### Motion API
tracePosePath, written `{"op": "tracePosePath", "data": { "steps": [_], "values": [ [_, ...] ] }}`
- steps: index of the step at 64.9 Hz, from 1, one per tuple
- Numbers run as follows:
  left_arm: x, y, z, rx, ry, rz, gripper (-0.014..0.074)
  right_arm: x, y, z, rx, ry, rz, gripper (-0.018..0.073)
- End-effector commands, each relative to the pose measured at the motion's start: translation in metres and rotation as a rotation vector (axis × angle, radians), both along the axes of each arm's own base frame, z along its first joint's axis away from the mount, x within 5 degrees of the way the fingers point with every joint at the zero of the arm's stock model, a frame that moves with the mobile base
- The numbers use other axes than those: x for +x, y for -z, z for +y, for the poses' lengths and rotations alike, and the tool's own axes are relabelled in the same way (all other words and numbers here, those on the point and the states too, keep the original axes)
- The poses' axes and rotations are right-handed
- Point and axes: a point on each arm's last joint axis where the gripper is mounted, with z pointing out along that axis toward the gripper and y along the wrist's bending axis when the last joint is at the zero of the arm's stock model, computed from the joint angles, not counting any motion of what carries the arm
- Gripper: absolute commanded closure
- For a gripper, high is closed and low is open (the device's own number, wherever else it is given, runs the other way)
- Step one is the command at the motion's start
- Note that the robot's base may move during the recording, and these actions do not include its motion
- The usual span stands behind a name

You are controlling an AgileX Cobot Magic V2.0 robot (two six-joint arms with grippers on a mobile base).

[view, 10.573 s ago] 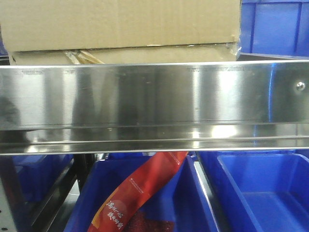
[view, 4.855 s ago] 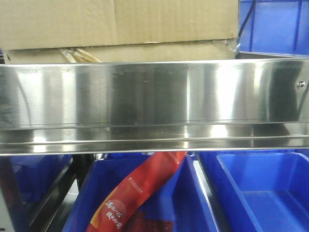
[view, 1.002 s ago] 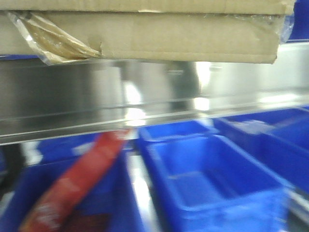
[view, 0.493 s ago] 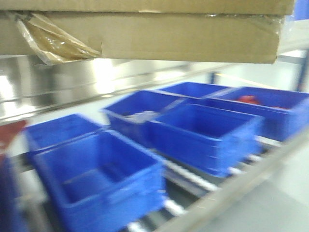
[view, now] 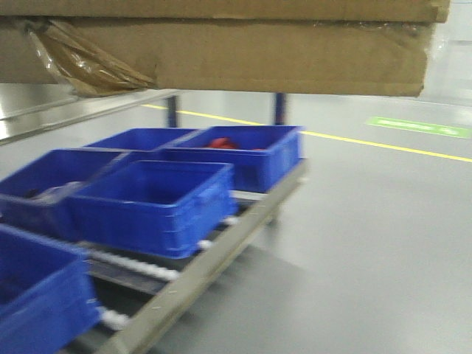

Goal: Grab carton from right shelf to conveyor
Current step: 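Hold the carton with both grippers while driving toward the red conveyor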

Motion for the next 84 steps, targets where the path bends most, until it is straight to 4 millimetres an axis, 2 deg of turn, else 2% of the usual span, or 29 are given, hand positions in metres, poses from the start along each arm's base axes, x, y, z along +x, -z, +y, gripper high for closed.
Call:
{"op": "tracePosePath", "data": {
  "steps": [1,84],
  "values": [
    [-0.0083,-0.0109,-0.0049,-0.033,0.061,-0.059,0.0613,-0.0004,-0.0068,-0.002,0.003,-0.006,-0.064,0.0627],
    [-0.0079,-0.0112,-0.0037,-0.02,0.055,-0.064,0.0613,-0.0004,-0.0068,-0.002,0.003,-0.006,-0.064,0.0627]
  ]
}}
